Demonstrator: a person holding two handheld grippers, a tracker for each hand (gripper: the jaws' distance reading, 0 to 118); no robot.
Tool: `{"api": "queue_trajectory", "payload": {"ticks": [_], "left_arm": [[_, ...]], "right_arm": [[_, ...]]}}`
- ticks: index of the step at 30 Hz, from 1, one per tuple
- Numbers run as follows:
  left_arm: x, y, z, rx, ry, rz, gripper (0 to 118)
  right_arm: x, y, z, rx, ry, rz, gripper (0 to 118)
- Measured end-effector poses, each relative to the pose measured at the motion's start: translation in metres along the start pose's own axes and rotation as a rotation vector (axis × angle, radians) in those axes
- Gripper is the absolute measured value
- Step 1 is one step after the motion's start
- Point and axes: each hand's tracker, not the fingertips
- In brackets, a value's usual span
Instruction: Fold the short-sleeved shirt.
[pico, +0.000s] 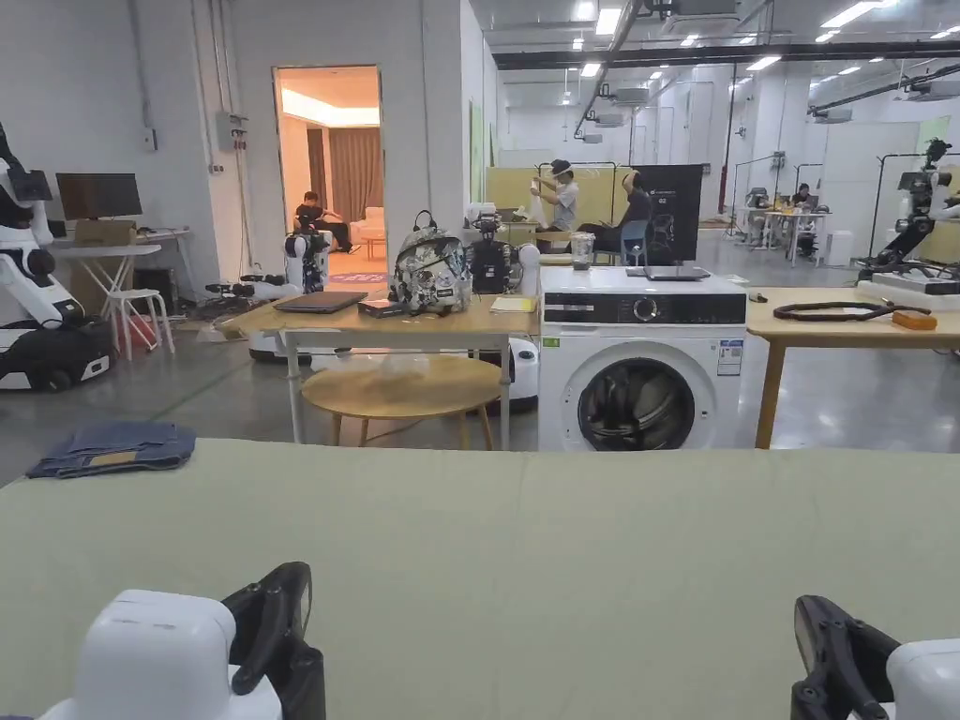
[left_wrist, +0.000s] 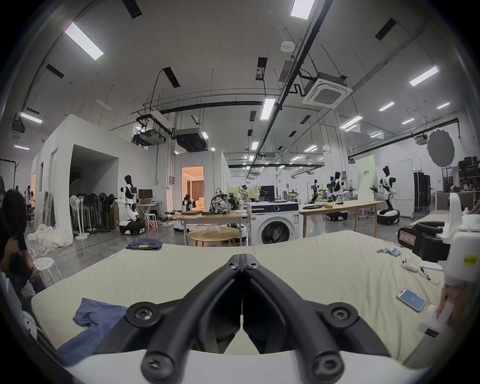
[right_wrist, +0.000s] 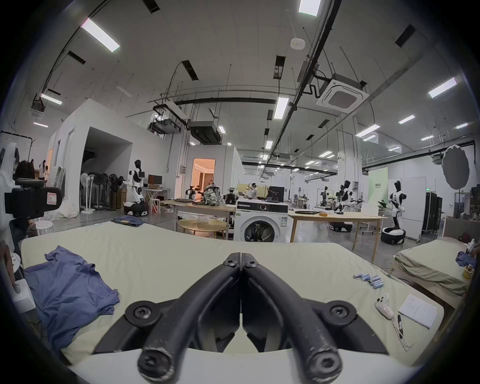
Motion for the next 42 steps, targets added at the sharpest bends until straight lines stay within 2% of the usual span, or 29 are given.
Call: {"api": "queue_trajectory", "payload": {"ticks": [11, 18, 32, 42], "left_arm": [[-0.016, -0.003, 0.002, 0.002, 0.013, 0.063, 0], [-0.031, -0.005, 0.012, 0.0, 0.033, 0.072, 0], [-0.097, -0.008, 0.073, -0.04, 0.263, 0.031, 0], [-0.124, -0.024, 0.088, -0.093, 0.312, 0.045, 0]], "right_arm": [[0.0, -0.001, -0.002, -0.014, 0.028, -0.021, 0], [-0.016, -0.002, -0.009, -0.017, 0.055, -0.035, 0], [-0.102, -0.008, -0.032, -0.029, 0.31, -0.08, 0], [-0.123, -0.011, -0.031, -0.039, 0.392, -0.069, 0]]}}
